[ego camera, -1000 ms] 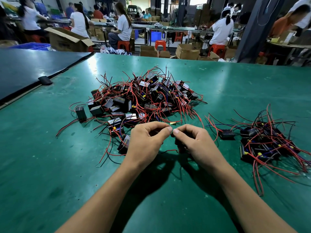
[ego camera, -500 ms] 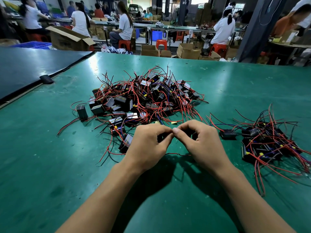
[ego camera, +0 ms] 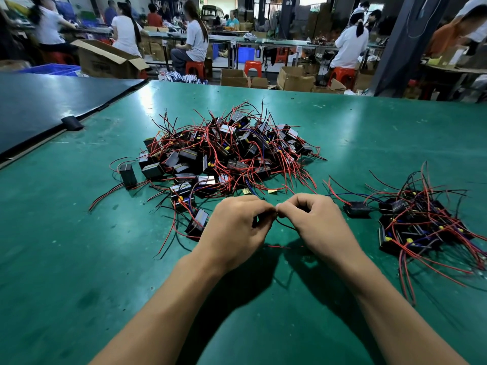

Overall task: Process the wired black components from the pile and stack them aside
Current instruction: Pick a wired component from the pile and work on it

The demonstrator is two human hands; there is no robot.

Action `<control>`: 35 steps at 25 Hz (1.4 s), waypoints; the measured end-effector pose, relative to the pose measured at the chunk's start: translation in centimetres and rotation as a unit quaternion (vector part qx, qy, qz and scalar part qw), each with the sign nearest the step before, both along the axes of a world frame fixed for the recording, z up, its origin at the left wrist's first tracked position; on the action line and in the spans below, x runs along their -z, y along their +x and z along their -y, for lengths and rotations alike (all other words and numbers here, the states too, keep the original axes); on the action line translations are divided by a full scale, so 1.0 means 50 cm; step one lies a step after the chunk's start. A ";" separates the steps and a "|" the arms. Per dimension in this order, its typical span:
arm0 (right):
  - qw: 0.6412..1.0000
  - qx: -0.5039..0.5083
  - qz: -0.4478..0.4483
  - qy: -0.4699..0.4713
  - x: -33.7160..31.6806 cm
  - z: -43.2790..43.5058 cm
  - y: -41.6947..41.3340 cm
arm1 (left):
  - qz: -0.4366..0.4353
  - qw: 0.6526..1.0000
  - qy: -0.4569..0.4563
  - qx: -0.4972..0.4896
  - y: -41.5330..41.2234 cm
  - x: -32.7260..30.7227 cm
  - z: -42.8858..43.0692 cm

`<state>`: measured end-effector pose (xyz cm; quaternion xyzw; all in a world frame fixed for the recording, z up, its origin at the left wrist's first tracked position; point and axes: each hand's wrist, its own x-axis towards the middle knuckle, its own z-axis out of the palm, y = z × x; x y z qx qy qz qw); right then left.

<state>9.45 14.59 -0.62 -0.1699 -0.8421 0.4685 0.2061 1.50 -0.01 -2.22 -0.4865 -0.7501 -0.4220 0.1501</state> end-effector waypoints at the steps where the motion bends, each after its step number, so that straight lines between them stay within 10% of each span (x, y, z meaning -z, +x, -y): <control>1: 1.000 -0.018 -0.009 -0.010 -0.001 -0.005 0.002 | 0.017 1.000 0.012 -0.003 -0.003 0.000 0.000; 15: 0.980 -0.118 -0.105 0.123 -0.001 -0.026 0.017 | 0.053 0.999 -0.007 0.002 -0.010 -0.003 0.009; 27: 0.997 -0.034 0.030 -0.069 0.005 -0.006 -0.001 | -0.005 0.998 -0.043 -0.044 0.006 -0.005 0.004; 35: 0.990 -0.118 -0.074 0.024 -0.008 -0.030 0.019 | 0.217 0.976 -0.002 -0.009 -0.001 -0.017 0.007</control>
